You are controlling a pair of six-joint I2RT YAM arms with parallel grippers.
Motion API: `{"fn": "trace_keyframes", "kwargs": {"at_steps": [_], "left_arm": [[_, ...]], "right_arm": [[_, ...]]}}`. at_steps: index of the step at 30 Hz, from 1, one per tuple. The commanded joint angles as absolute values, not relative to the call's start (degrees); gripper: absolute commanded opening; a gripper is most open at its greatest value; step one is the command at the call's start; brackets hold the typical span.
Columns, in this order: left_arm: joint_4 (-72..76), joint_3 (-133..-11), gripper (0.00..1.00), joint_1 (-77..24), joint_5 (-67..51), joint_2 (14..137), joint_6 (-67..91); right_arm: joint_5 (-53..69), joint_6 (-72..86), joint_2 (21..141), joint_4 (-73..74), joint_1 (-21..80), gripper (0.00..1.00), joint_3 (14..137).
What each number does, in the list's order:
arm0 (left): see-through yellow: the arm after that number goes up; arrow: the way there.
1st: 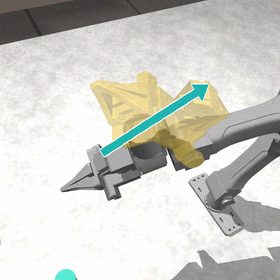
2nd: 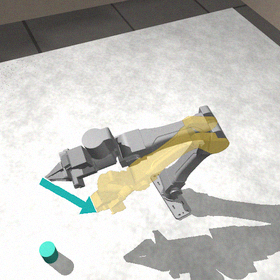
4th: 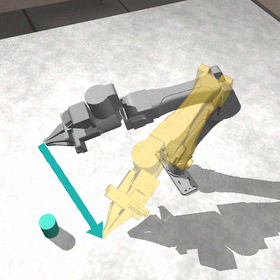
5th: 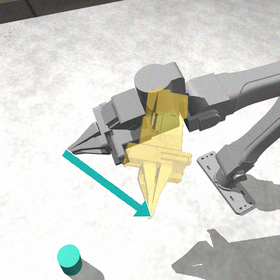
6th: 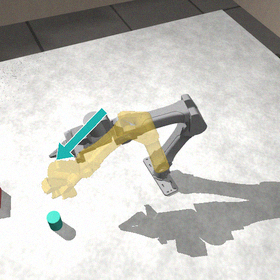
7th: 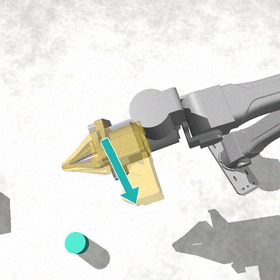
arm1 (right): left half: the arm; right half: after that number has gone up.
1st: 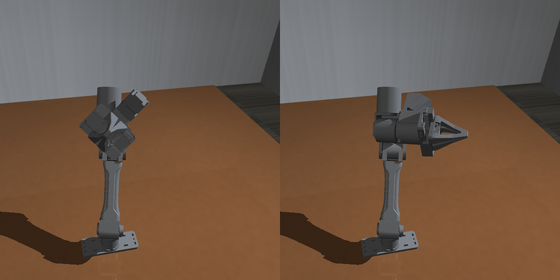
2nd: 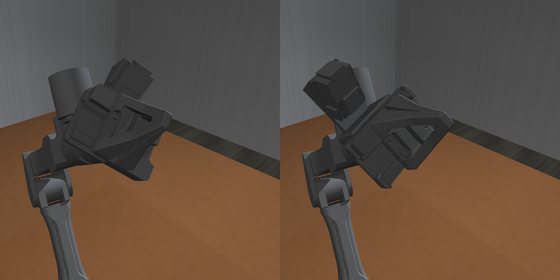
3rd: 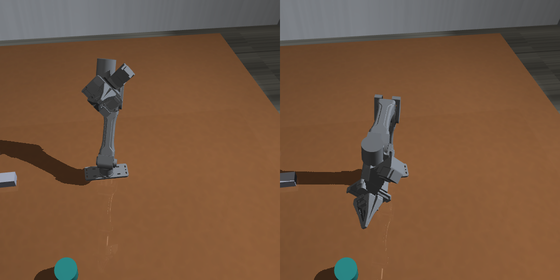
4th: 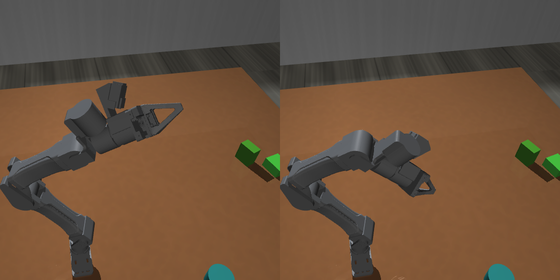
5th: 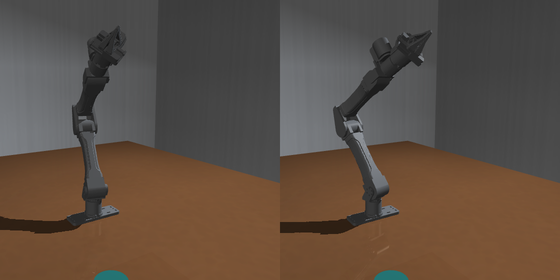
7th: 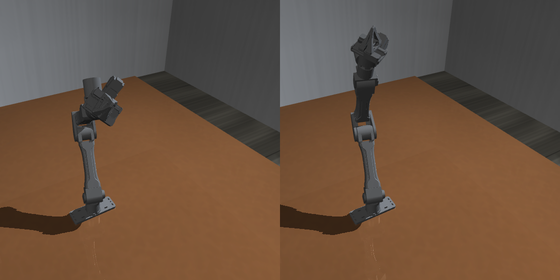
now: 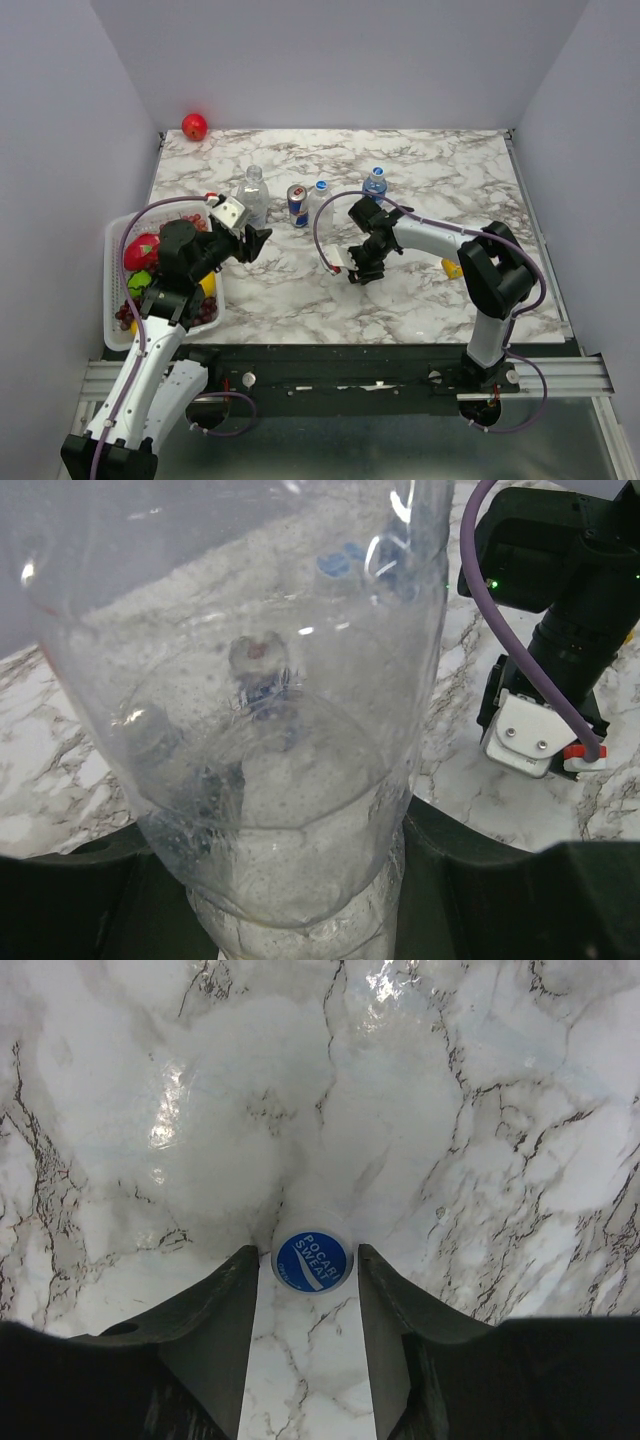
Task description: Screw on the bottle caps
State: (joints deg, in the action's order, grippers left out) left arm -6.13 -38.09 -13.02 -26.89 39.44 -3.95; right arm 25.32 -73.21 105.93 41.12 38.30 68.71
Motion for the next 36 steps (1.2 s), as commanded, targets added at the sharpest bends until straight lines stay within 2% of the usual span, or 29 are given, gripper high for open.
{"fn": "trace_keyframes", "kwargs": {"at_steps": [1, 5, 9, 12, 16, 18, 23, 26, 31, 36], "left_arm": [[-4.7, -37.3, 0.0, -12.4, -29.4, 39.5, -3.3], [-3.7, -36.8, 0.0, -12.4, -30.5, 40.2, -2.8], [-1.9, -35.7, 0.0, -12.4, -32.3, 41.0, -2.5], [-0.2, -33.1, 0.0, -13.4, -34.8, 41.1, -4.6], [2.4, -27.2, 0.0, -18.5, -39.1, 41.4, -10.5], [6.8, -23.7, 0.0, -21.0, -41.6, 40.8, -10.8], [11.3, -16.8, 0.0, -27.9, -43.0, 42.2, -17.7], [17.2, -16.2, 0.0, -30.8, -42.8, 44.6, -17.1], [15.2, -19.6, 0.0, -33.1, -43.6, 50.9, -20.6], [15.3, -19.1, 0.0, -35.7, -43.2, 50.6, -22.2]], "right_arm": [[25.4, -74.4, 105.6, 40.6, 38.9, 0.52, 67.7], [25.8, -73.7, 105.7, 40.1, 39.2, 0.48, 68.5], [26.2, -72.6, 105.3, 40.7, 39.5, 0.33, 69.5], [26.5, -72.3, 102.1, 43.5, 39.6, 0.28, 69.1], [30.9, -68.9, 88.6, 53.6, 39.5, 0.27, 70.0], [35.5, -66.5, 84.9, 61.2, 39.5, 0.27, 74.3], [40.1, -57.8, 78.1, 68.2, 39.7, 0.27, 83.7], [40.3, -55.2, 78.3, 68.1, 40.9, 0.28, 88.8], [39.5, -55.8, 83.6, 72.4, 45.2, 0.28, 100.8], [37.2, -55.8, 85.1, 72.2, 48.5, 0.29, 102.3]]}}
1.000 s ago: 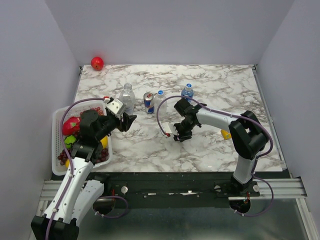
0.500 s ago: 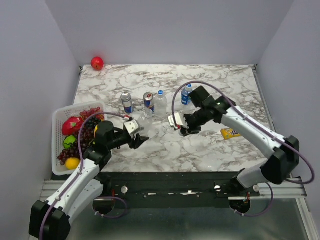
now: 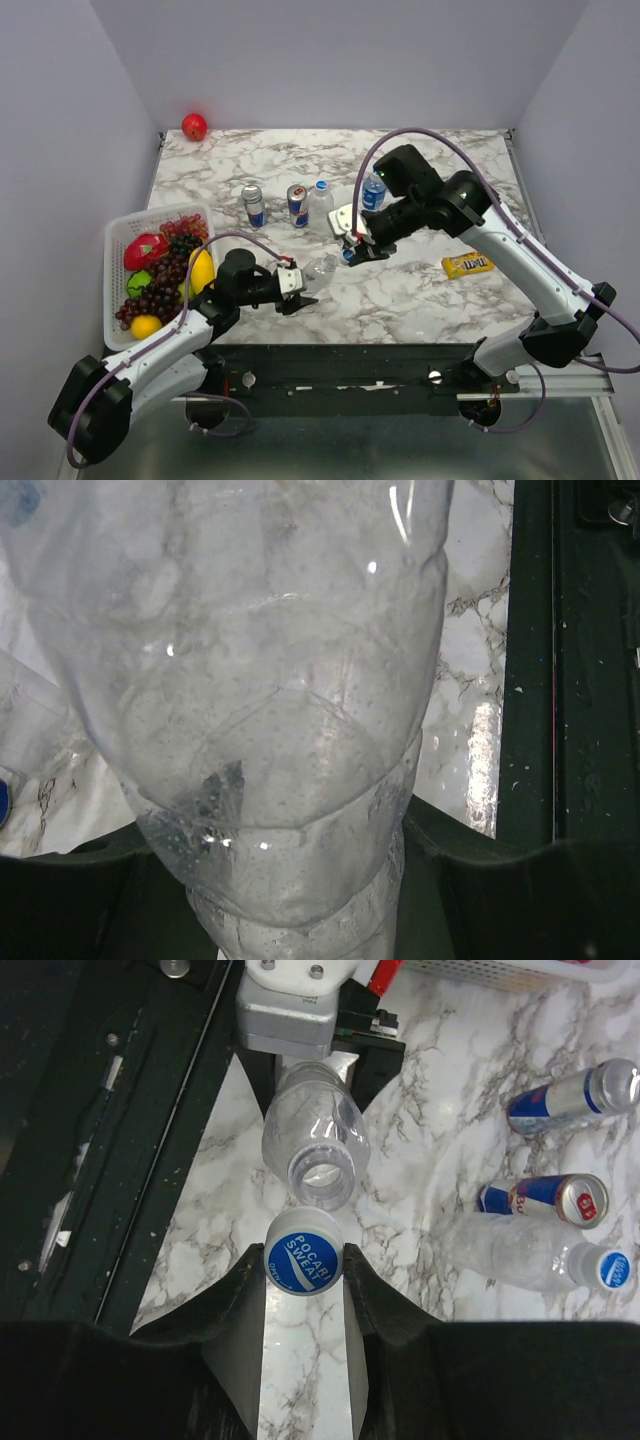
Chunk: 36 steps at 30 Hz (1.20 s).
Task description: Screw on the bottle caps
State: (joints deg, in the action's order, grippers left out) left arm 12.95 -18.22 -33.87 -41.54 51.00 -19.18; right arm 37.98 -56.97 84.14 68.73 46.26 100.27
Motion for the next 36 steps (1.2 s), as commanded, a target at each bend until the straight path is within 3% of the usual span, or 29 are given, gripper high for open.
{"fn": "trace_keyframes", "kwargs": {"at_steps": [1, 19, 36], "left_arm": [[15.2, -19.1, 0.0, -35.9, -43.2, 50.5, -22.5], [14.1, -20.0, 0.0, -39.2, -40.8, 48.0, -24.6], [24.2, -18.6, 0.0, -39.1, -33.8, 48.2, -17.0]], "right_arm": [[36.8, -56.0, 85.3, 72.1, 49.3, 0.29, 102.2], [33.6, -56.2, 85.8, 69.4, 53.4, 0.31, 99.1], [34.2, -57.3, 87.4, 73.1, 53.4, 0.32, 97.5]]}}
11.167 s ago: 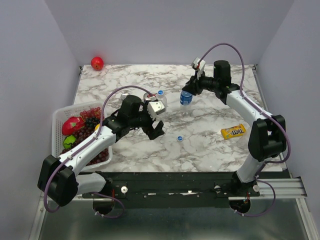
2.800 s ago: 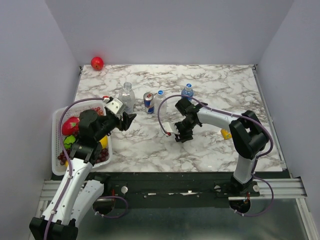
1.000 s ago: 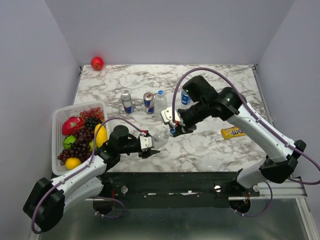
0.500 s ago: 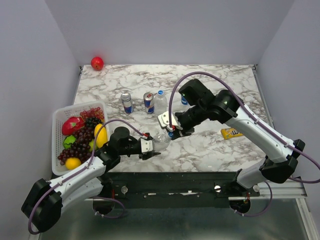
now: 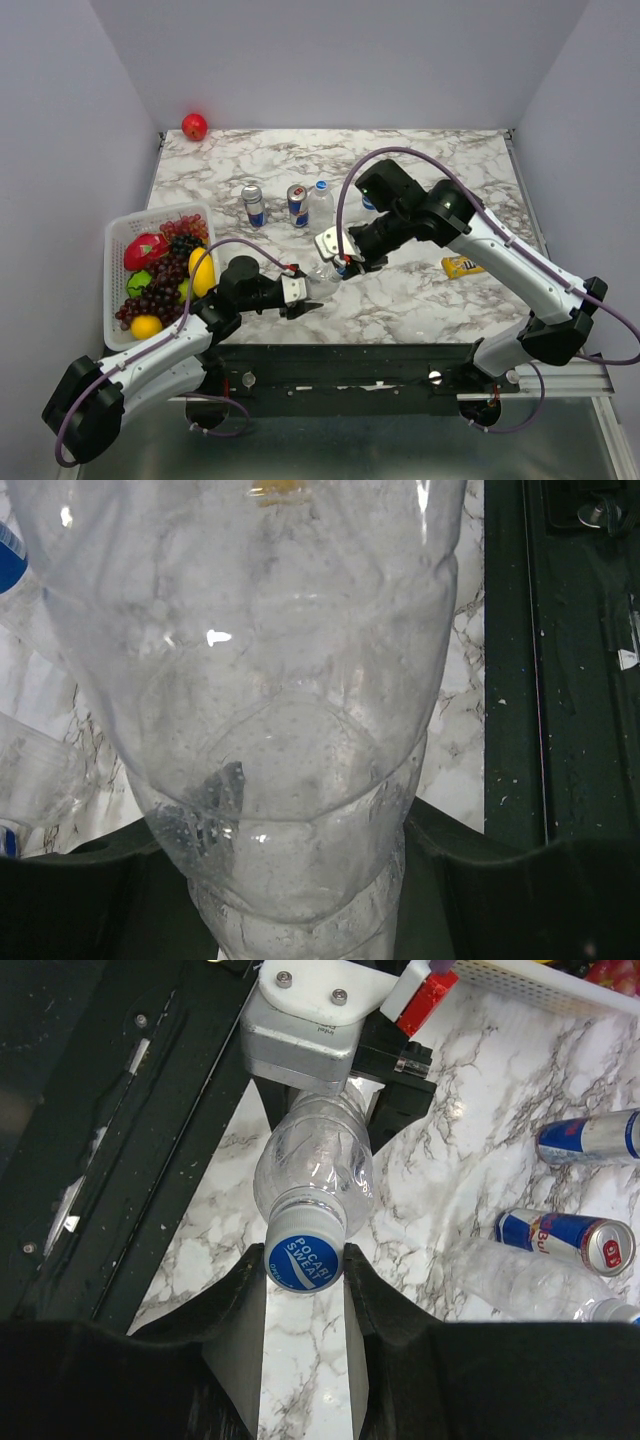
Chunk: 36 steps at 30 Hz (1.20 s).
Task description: Screw on the bottle caps
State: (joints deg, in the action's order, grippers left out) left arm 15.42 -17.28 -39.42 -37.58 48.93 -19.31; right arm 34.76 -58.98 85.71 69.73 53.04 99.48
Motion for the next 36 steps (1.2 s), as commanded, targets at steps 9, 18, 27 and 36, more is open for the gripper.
{"fn": "trace_keyframes", "kwargs": {"at_steps": [9, 18, 27, 36], "left_arm": [[29.6, -20.0, 0.0, -41.0, -21.9, 48.4, -15.6], [32.7, -19.6, 0.0, -43.9, -12.3, 49.6, -16.8], [32.3, -20.3, 0.0, -44.4, -7.8, 50.5, -13.3], [27.8, -20.0, 0.0, -44.4, -6.7, 50.8, -10.5]], "right_arm": [[30.5, -40.2, 91.0, 67.3, 53.3, 0.33, 98.2], [25.7, -18.2, 99.5, 65.0, 50.8, 0.29, 105.5], [22.7, 2.4, 104.1, 64.8, 49.1, 0.11, 107.6], [19.5, -1.7, 103.9, 63.5, 49.0, 0.21, 110.3]]}}
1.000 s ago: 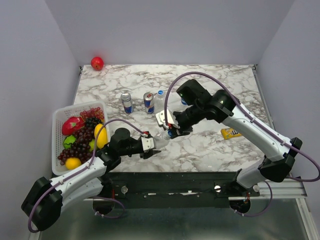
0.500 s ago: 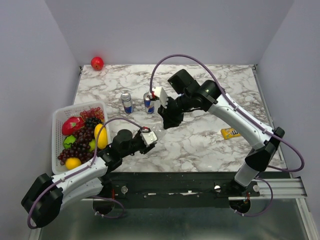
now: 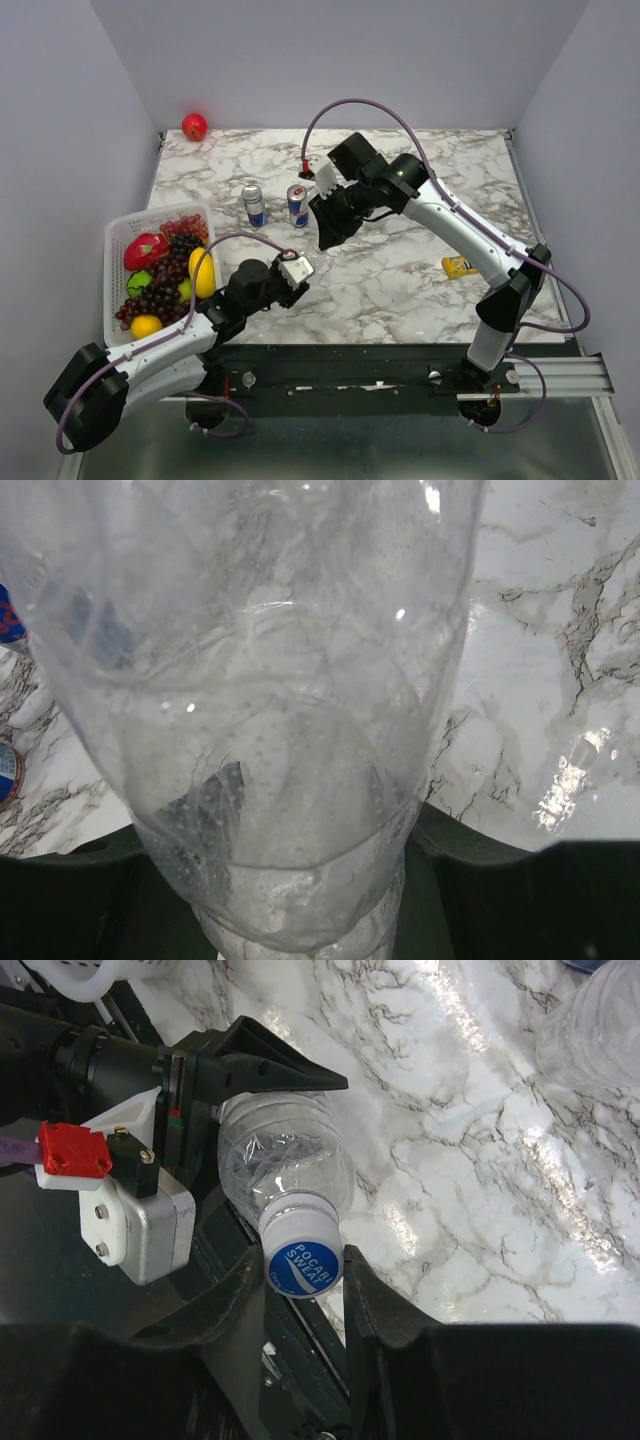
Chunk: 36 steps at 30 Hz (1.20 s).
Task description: Screw on the bottle caps
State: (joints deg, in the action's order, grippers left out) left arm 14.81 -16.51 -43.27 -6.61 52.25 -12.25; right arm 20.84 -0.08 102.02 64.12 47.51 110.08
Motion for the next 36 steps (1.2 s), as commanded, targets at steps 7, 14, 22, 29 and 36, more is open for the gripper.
{"fn": "trace_keyframes", "kwargs": {"at_steps": [7, 14, 22, 29, 36], "left_arm": [[23.9, -19.6, 0.0, -44.4, -8.4, 50.6, -10.0], [19.5, -21.2, 0.0, -44.3, -6.1, 51.5, -10.0], [18.5, -20.0, 0.0, -43.2, -16.8, 50.8, -11.2], [19.0, -20.0, 0.0, -42.3, -25.6, 52.1, -12.8], [18.0, -20.9, 0.0, -42.2, -27.5, 53.3, -14.0]], "right_arm": [[19.0, -7.5, 101.3, 63.8, 49.2, 0.54, 112.7], [19.1, -11.8, 98.9, 67.1, 49.0, 0.89, 116.9], [24.8, -23.5, 87.8, 65.5, 45.8, 1.0, 109.9], [30.1, -45.4, 81.6, 57.7, 45.9, 1.0, 98.2], [34.3, -54.7, 85.7, 59.3, 47.7, 0.99, 101.8]]}}
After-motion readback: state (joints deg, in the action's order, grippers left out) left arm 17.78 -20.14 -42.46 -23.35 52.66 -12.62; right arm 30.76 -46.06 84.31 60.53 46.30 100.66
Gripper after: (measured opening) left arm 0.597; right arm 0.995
